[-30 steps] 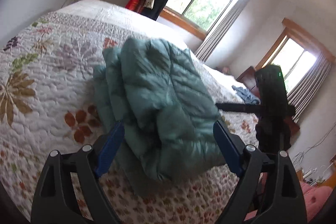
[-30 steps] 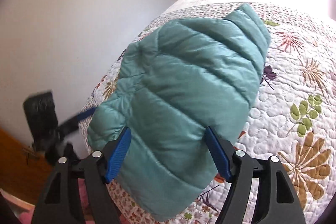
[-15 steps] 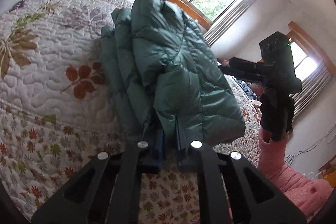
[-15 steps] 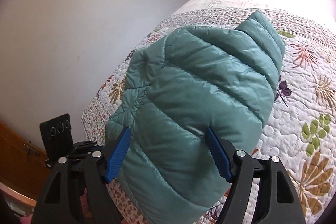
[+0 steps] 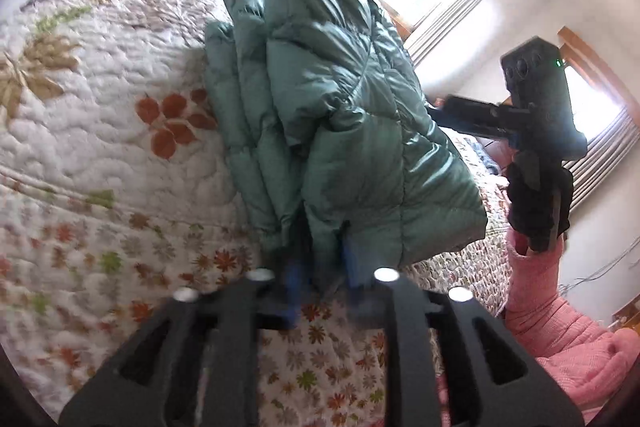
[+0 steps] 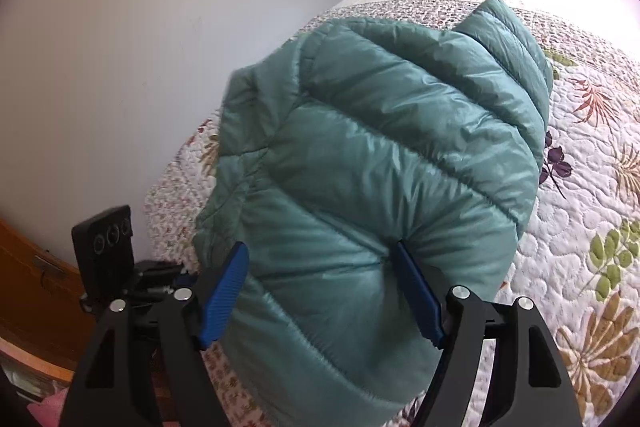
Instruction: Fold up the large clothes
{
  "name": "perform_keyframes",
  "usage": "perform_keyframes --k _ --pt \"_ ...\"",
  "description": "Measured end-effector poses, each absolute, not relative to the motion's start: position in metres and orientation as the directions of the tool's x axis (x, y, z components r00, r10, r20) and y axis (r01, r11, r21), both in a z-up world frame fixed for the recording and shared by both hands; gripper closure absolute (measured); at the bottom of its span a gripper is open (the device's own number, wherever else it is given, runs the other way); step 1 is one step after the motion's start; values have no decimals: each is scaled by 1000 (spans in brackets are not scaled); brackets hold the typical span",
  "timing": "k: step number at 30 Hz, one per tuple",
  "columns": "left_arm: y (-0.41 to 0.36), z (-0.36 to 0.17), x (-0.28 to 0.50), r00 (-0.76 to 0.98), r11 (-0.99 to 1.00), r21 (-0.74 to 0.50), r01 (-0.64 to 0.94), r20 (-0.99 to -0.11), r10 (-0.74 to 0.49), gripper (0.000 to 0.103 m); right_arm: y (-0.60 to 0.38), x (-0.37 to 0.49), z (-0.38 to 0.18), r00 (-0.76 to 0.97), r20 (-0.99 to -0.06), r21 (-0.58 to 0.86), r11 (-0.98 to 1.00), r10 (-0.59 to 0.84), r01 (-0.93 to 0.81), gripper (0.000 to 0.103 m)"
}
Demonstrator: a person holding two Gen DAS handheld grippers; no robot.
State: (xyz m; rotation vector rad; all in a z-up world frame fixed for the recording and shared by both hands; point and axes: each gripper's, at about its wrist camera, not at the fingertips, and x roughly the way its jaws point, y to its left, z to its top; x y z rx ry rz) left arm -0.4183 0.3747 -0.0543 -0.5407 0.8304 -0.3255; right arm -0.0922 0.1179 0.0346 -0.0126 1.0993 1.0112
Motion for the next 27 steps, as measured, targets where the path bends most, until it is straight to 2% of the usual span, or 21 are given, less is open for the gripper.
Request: perform_keyframes --k 1,2,3,8,11,16,17,18,21,24,27 --pt "380 -48 -419 651 825 -562 53 -607 -455 62 113 -93 36 74 -732 463 573 677 -676 28" --pt "386 -36 -420 684 839 -542 42 -597 -420 48 109 -93 37 74 -726 471 573 683 -671 28" --pt "390 -26 -421 708 854 -520 37 -589 -389 44 104 -93 39 79 -722 475 576 687 -665 28" --pt "401 23 -385 763 865 -495 79 -529 -372 34 93 -90 39 94 -708 497 588 700 -638 28" --pt "399 31 -338 740 872 -485 67 -562 -370 27 92 -94 37 90 -695 517 583 713 -626 28" --pt "408 12 -274 677 830 -557 -15 -617 -401 27 78 -93 39 96 -682 527 578 725 -623 28" --pt "409 10 -269 676 821 -571 -26 -615 -406 33 76 -92 39 97 -681 529 579 726 -620 28" --pt "410 6 -265 676 807 -590 -29 -606 -419 52 75 -90 38 97 -681 531 581 726 -617 28" --pt "414 0 -265 681 759 -651 -12 -561 -471 78 75 -87 36 93 -684 533 583 724 -613 28" --pt "417 1 -279 712 753 -658 10 -525 -467 87 76 -86 34 86 -677 541 574 731 -615 28" --pt "428 -2 -300 736 739 -674 7 -497 -460 90 76 -87 33 80 -672 541 562 736 -625 28"
